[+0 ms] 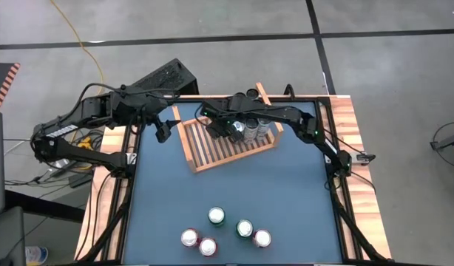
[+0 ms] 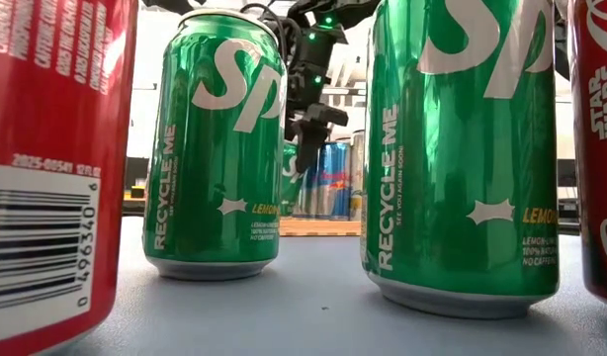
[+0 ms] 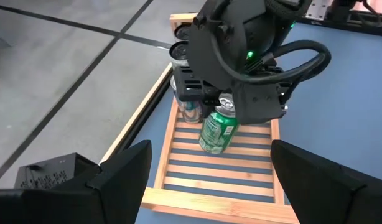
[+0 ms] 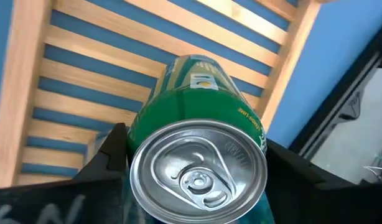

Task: Place canned beverage on shelf
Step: Put the green soda can on the shelf

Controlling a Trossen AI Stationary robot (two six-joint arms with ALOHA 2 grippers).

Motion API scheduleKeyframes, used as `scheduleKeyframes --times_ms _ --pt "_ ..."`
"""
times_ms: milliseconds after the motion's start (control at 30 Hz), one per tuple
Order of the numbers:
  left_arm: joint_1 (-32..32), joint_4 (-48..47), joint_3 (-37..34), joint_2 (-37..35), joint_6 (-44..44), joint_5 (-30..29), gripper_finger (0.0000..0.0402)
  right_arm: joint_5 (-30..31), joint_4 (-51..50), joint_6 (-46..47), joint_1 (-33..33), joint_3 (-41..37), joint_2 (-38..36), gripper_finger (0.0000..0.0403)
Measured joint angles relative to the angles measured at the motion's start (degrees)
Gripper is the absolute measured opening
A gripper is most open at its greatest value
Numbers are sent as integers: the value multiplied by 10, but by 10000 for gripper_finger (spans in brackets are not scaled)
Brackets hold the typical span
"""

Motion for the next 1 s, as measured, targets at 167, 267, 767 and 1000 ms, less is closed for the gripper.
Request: scheduleKeyframes --times_ms 167,267,767,1000 --pt "2 0 0 0 3 0 316 5 19 16 4 0 0 240" --pt "1 -1 0 0 8 1 316 11 17 20 1 0 0 242" --pt "1 -1 0 0 8 1 316 -7 29 97 -11 0 0 244" --pt "1 -1 0 0 1 1 316 -17 32 107 -11 1 -2 245"
